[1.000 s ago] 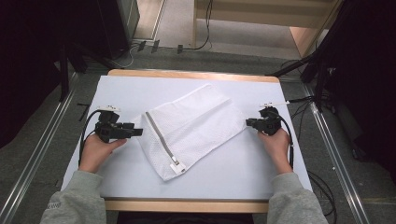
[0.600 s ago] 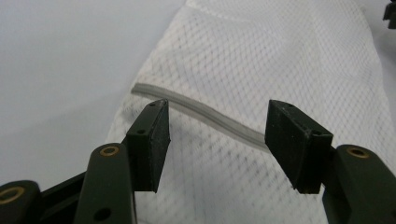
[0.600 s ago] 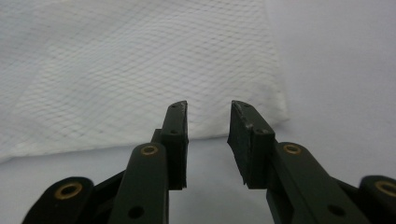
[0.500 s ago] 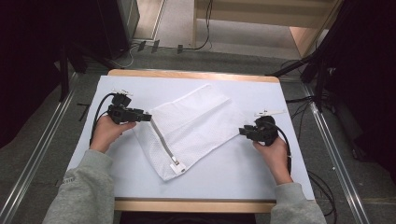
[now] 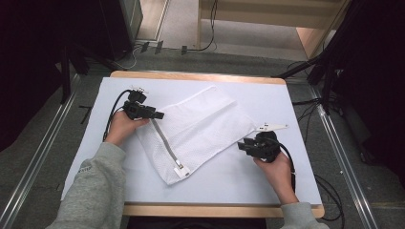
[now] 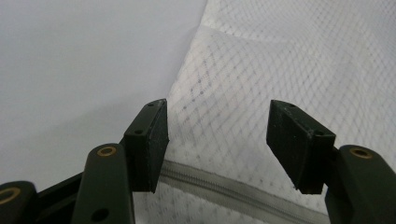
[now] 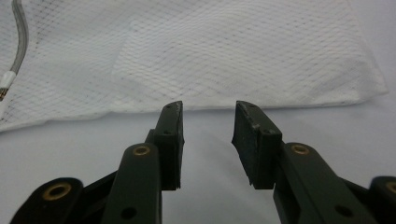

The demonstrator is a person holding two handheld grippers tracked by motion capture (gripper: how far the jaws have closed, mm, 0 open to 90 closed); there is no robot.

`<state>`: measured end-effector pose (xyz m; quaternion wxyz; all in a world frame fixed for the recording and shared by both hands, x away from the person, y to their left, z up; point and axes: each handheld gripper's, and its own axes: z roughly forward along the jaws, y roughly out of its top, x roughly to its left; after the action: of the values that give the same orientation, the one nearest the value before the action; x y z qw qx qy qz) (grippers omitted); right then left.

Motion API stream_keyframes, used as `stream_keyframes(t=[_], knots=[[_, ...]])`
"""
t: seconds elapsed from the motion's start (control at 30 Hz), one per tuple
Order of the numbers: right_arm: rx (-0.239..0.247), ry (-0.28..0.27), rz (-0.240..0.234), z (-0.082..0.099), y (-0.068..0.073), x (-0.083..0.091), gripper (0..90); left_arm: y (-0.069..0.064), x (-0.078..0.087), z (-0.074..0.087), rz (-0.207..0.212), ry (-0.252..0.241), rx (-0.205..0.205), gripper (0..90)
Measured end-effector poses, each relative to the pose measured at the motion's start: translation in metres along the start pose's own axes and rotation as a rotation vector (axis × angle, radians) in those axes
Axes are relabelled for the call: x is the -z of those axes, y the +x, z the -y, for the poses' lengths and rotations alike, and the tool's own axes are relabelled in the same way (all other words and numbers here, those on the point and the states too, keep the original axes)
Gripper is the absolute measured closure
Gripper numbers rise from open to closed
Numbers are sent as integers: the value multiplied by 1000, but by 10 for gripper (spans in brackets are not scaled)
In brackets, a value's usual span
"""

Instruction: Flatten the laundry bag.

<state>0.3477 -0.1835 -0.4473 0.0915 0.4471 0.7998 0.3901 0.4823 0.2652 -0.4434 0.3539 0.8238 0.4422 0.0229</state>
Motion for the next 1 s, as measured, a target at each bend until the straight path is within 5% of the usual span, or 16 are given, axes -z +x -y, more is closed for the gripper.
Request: stream_keyframes(t=[0.43,0.6,0.83,1.0], knots=[[-7,24,-3,8,5,-2,640,12,-7,0,-32,-17,28,423],[-8,28,-4,7,5,-4,639,3,-8,2,-33,22,-31,574],[-12,28,-7,5,5,-12,639,-5,-8,5,0,73,-46,872],[-12,28,-1,3,3,-14,639,-10,-2,10,16,79,-27,892]])
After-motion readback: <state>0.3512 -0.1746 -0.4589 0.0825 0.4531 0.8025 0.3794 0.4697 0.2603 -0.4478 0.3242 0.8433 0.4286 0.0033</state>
